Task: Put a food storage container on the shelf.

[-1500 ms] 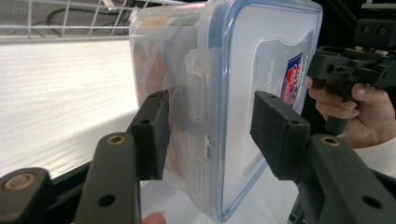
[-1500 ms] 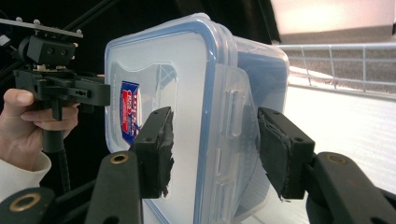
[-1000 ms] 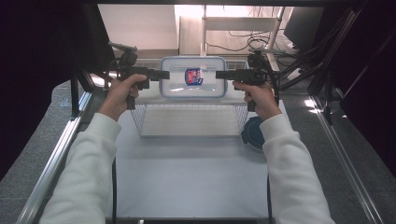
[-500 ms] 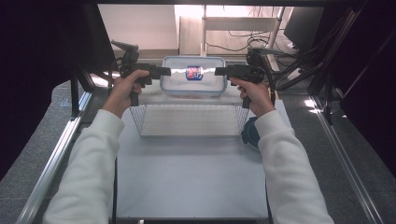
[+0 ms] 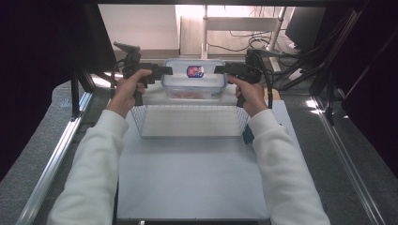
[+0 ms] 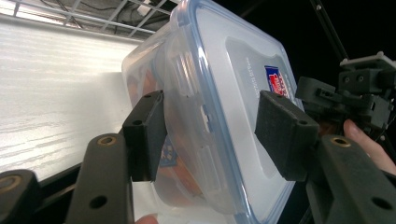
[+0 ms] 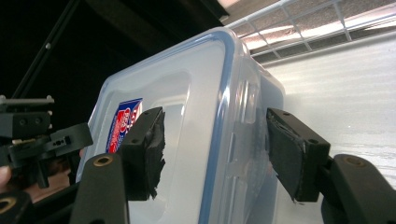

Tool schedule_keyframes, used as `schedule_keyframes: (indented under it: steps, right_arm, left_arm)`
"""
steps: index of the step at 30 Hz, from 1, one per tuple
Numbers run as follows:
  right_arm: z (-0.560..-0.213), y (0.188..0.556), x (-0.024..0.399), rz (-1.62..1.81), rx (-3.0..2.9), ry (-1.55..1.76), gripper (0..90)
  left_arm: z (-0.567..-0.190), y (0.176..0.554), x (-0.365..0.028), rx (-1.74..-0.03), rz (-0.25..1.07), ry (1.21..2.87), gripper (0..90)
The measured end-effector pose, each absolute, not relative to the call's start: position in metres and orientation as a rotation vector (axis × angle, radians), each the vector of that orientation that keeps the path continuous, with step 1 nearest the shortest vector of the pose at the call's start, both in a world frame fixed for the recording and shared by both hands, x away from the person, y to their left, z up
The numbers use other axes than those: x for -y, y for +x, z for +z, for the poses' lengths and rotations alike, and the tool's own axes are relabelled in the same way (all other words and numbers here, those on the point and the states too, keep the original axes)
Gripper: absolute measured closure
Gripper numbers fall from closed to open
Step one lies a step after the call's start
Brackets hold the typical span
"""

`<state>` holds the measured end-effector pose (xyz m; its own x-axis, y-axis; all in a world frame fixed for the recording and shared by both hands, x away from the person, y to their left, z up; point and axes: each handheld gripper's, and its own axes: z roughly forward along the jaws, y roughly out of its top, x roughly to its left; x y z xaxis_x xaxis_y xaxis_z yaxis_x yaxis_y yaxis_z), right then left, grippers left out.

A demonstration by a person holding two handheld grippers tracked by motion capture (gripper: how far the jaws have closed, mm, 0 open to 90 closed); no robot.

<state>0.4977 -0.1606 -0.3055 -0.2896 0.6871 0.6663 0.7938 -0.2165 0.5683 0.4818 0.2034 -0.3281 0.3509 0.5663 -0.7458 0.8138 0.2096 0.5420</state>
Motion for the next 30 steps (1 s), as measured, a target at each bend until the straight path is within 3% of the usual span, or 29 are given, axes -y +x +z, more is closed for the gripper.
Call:
schedule_keyframes:
  steps: [11,13,14,15,17,18,23,30]
  right_arm:
    - [-0.315,0.499,0.159,-1.589,1.841,-1.838,37.5]
    - [-0.316,0.498,0.156,-1.616,1.876,-1.818,28.7]
    - [-0.316,0.498,0.156,-1.616,1.876,-1.818,28.7]
    - [-0.316,0.493,0.155,-1.643,1.888,-1.819,22.6]
    - [-0.314,0.488,0.155,-1.675,1.900,-1.831,20.2]
    - [-0.309,0.478,0.155,-1.745,1.936,-1.829,13.6]
    - [-0.301,0.458,0.160,-1.835,2.017,-1.772,11.7]
    - [-0.301,0.412,0.184,-1.867,2.348,-1.640,11.8]
  left_arm:
    - [-0.334,0.483,-0.202,-1.315,-0.233,1.449,40.8]
    - [-0.331,0.478,-0.198,-1.303,-0.122,1.474,36.9]
    - [-0.331,0.478,-0.198,-1.303,-0.122,1.474,36.5]
    - [-0.325,0.470,-0.196,-1.266,-0.001,1.511,35.4]
    - [-0.323,0.466,-0.196,-1.248,0.037,1.522,31.5]
    - [-0.317,0.457,-0.199,-1.229,0.109,1.544,29.1]
    - [-0.309,0.433,-0.203,-1.178,0.236,1.618,25.7]
    - [-0.319,0.373,-0.208,-1.097,0.278,1.644,24.5]
